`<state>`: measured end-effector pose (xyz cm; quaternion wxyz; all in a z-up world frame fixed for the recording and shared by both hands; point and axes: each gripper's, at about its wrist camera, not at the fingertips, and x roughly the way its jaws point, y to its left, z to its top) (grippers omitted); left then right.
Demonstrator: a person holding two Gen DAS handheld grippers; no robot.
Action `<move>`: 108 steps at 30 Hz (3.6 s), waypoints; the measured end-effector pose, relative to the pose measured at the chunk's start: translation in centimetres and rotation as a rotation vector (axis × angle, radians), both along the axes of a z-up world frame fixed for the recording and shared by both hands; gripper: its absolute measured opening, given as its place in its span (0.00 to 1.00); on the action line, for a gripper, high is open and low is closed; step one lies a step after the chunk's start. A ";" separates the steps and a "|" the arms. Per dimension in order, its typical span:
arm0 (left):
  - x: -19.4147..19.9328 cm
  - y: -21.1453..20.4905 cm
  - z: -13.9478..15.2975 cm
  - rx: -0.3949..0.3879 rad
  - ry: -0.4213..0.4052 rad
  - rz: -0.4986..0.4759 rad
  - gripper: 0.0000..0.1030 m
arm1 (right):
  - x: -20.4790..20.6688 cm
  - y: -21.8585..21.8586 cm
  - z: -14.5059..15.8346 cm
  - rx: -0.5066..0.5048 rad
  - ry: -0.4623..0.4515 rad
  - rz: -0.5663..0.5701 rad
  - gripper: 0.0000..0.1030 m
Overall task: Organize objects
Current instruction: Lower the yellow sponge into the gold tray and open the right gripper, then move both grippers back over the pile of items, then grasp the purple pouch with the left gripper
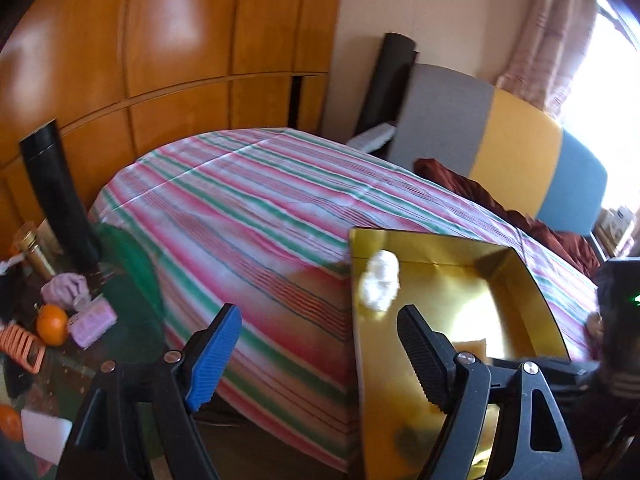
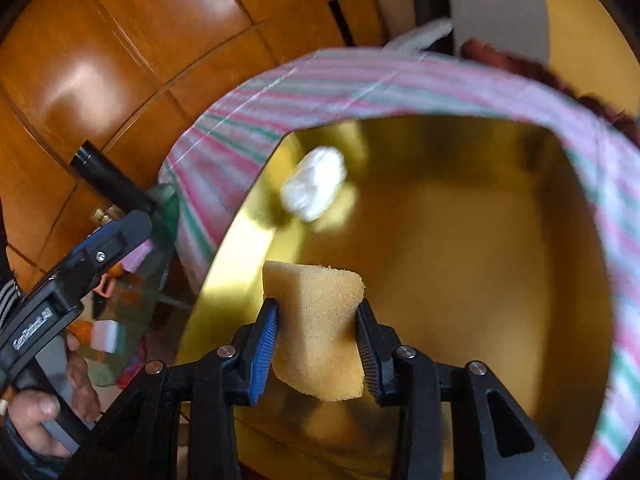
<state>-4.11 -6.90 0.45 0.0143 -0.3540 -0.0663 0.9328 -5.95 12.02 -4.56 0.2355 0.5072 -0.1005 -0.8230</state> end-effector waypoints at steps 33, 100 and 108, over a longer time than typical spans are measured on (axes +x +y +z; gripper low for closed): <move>0.2 5.9 1.9 0.015 0.036 -0.199 0.95 | 6.4 17.1 4.5 0.074 0.157 -0.442 0.87; 11.7 56.1 -5.6 0.019 -0.459 -1.113 0.57 | 28.2 50.9 2.7 -0.467 0.319 -1.392 0.88; 13.1 58.9 -5.1 -0.135 -0.291 -1.251 0.76 | 28.1 50.9 2.5 -0.472 0.310 -1.393 0.88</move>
